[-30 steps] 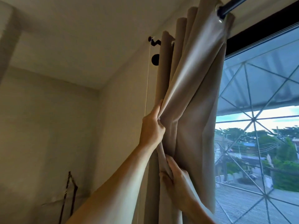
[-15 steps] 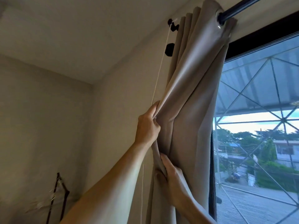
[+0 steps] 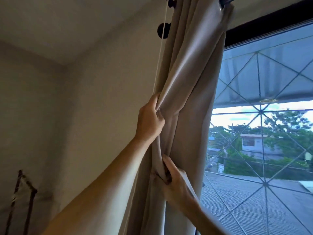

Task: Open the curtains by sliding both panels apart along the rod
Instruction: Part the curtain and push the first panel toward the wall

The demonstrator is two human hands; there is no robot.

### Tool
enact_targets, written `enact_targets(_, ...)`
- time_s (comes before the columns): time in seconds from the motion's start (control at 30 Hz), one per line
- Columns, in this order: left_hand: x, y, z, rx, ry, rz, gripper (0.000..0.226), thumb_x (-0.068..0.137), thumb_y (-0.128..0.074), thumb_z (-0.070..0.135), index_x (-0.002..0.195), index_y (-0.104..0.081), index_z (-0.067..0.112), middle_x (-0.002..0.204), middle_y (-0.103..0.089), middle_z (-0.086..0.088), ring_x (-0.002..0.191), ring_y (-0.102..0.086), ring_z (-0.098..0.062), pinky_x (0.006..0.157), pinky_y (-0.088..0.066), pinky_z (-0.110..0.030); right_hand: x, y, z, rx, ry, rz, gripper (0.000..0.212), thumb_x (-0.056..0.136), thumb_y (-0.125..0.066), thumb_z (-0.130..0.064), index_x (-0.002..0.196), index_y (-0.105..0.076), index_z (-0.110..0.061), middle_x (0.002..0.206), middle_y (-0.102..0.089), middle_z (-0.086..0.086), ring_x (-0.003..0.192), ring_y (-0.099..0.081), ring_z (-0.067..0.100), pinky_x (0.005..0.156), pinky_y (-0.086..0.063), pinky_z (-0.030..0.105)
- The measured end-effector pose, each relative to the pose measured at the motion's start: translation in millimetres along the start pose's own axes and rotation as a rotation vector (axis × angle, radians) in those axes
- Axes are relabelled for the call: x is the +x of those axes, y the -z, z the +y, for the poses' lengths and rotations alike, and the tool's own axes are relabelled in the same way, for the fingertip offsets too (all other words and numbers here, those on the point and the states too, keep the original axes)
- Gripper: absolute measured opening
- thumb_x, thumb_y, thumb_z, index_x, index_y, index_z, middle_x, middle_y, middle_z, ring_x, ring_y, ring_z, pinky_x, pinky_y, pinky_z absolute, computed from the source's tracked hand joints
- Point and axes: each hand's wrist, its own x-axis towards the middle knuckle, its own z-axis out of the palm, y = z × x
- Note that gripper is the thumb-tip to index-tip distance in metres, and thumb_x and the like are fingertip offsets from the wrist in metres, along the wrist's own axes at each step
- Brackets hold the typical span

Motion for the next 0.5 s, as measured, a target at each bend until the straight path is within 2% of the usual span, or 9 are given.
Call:
enact_targets(0.07,-4,-3,9,-0.060,0.018,0.017,0.049,0.085,-0.054,-0.006,0.130,-0.054,0.013,0.111,-0.069,-0.006,0.100,-0.065,-0.019,0.084,-0.046,-0.014,-12,11,2,0.019,0.012,0.009,0.038,0.083,-0.065,-0.029,0.118,-0.052,-0.026,0.071,-0.059,-0.009,0.056,-0.053,0.003,0.052,-0.042,0.016)
enact_targets(0.13,-9,-6,20,-0.122,0.071,0.026,0.054,0.082,-0.056,-0.002,0.132,-0.051,0.017,0.108,-0.069,-0.003,0.093,-0.065,-0.016,0.076,-0.046,-0.010,-25,27,3,0.027,0.011,0.044,0.040,0.085,-0.059,-0.035,0.123,-0.051,-0.026,0.073,-0.061,-0.007,0.059,-0.055,0.002,0.052,-0.045,0.019)
enact_targets(0.2,-15,-9,33,-0.184,0.152,0.042,0.058,0.080,-0.059,0.004,0.134,-0.048,0.023,0.095,-0.068,0.004,0.081,-0.064,-0.010,0.063,-0.043,-0.004,-36,50,3,-0.013,-0.001,0.088,0.039,0.086,-0.054,-0.039,0.123,-0.051,-0.029,0.077,-0.065,0.001,0.061,-0.059,0.010,0.055,-0.050,0.028)
enact_targets(0.27,-22,-12,47,-0.239,0.183,0.057,0.061,0.079,-0.064,0.009,0.135,-0.046,0.024,0.083,-0.062,0.013,0.074,-0.062,0.002,0.057,-0.039,0.000,-49,78,1,-0.113,-0.018,0.131,0.039,0.085,-0.053,-0.041,0.122,-0.052,-0.031,0.077,-0.066,0.001,0.063,-0.062,0.011,0.059,-0.055,0.031)
enact_targets(0.33,-29,-14,65,-0.272,0.156,0.058,0.065,0.078,-0.070,0.014,0.137,-0.043,0.022,0.083,-0.061,0.013,0.072,-0.059,0.008,0.061,-0.041,-0.002,-65,110,-1,-0.237,-0.020,0.175,0.037,0.085,-0.055,-0.040,0.121,-0.055,-0.031,0.076,-0.065,-0.001,0.067,-0.063,0.013,0.062,-0.055,0.031)
enact_targets(0.4,-35,-19,86,-0.291,0.093,0.061,0.066,0.079,-0.071,0.020,0.138,-0.042,0.021,0.098,-0.064,0.001,0.082,-0.062,-0.004,0.077,-0.050,-0.017,-82,146,-4,-0.377,-0.021,0.218,0.034,0.086,-0.057,-0.038,0.119,-0.055,-0.029,0.077,-0.064,-0.004,0.073,-0.062,0.014,0.064,-0.054,0.029)
enact_targets(0.43,-38,-22,97,-0.288,0.055,0.073,0.064,0.080,-0.069,0.023,0.138,-0.042,0.020,0.106,-0.063,-0.004,0.089,-0.062,-0.014,0.083,-0.051,-0.026,-90,164,-6,-0.449,-0.027,0.242,0.034,0.086,-0.057,-0.036,0.118,-0.055,-0.027,0.079,-0.064,-0.005,0.074,-0.062,0.013,0.065,-0.054,0.028)
enact_targets(0.5,-44,-31,123,-0.296,-0.002,0.103,0.060,0.083,-0.065,0.027,0.138,-0.043,0.018,0.114,-0.058,-0.007,0.097,-0.058,-0.021,0.089,-0.049,-0.036,-108,201,-11,-0.580,-0.038,0.300,0.034,0.085,-0.059,-0.033,0.117,-0.055,-0.023,0.082,-0.063,-0.005,0.078,-0.060,0.010,0.070,-0.052,0.027)
